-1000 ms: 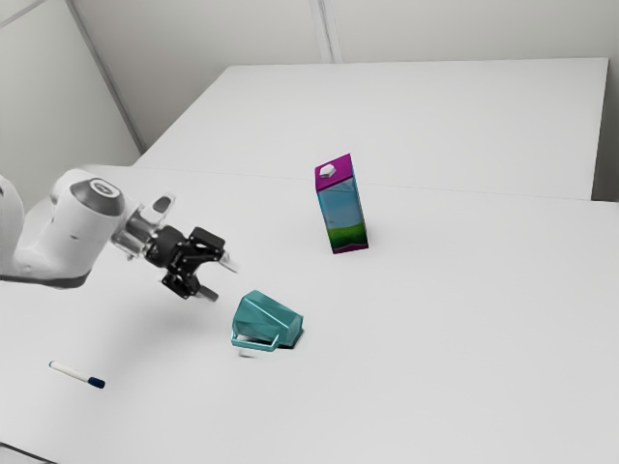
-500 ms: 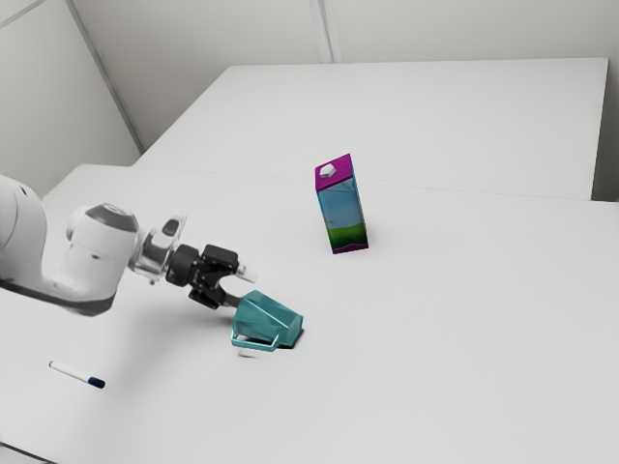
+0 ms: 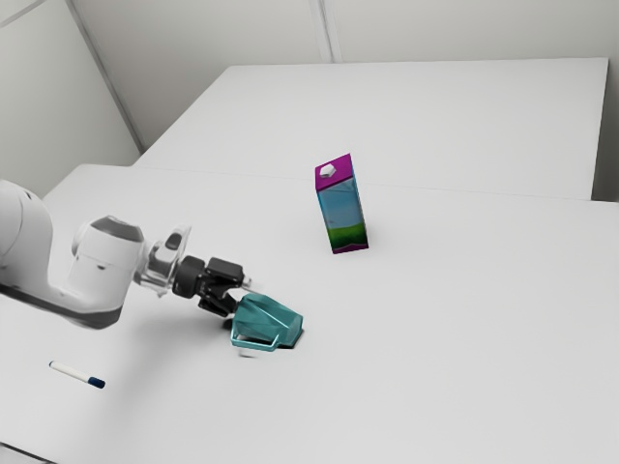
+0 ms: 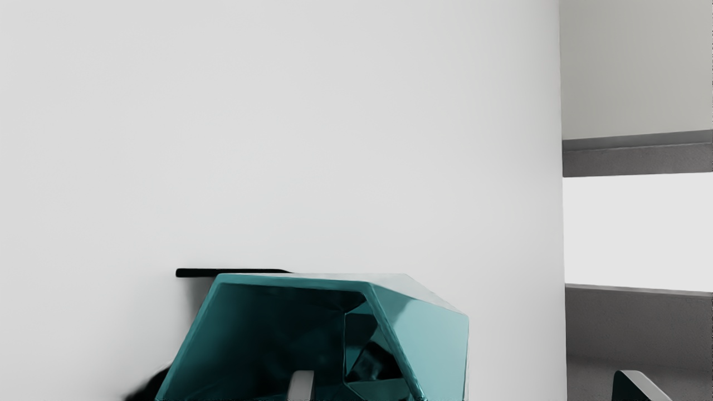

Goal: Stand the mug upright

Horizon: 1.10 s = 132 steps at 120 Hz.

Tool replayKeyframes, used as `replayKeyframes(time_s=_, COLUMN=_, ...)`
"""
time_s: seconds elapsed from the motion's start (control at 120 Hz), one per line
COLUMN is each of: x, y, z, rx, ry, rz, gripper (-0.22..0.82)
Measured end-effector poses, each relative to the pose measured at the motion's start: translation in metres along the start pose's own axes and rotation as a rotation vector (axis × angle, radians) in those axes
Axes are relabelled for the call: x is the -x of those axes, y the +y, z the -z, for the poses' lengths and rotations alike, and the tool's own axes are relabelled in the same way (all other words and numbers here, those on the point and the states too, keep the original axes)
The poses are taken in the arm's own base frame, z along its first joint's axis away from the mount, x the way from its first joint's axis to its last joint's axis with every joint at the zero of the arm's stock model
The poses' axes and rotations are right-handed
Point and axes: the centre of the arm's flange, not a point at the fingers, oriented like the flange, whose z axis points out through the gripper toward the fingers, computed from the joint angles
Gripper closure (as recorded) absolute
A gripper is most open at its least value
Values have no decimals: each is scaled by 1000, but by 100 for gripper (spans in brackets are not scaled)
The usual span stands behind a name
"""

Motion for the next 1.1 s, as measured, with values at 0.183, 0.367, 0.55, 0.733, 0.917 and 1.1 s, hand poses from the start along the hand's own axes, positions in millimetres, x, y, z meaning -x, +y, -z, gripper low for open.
replayKeyframes(time_s=0.183, x=1, y=0, z=-3, rx=8, ry=10, rz=-20, gripper=40)
replayKeyframes(time_s=0.367, x=1, y=0, z=-2, rx=9, ry=15, rz=-36, gripper=65)
replayKeyframes(time_s=0.55, x=1, y=1, z=-3, rx=11, ry=13, rz=-49, gripper=73)
replayKeyframes(time_s=0.733, x=-11, y=26, z=9, rx=6, ry=25, rz=-119, gripper=76)
replayKeyframes(time_s=0.917, x=-89, y=120, z=62, rx=-176, ry=-41, rz=-441, gripper=77)
replayKeyframes(time_s=1.1, x=-118, y=157, z=92, rx=-618, ry=-311, rz=-651, gripper=78)
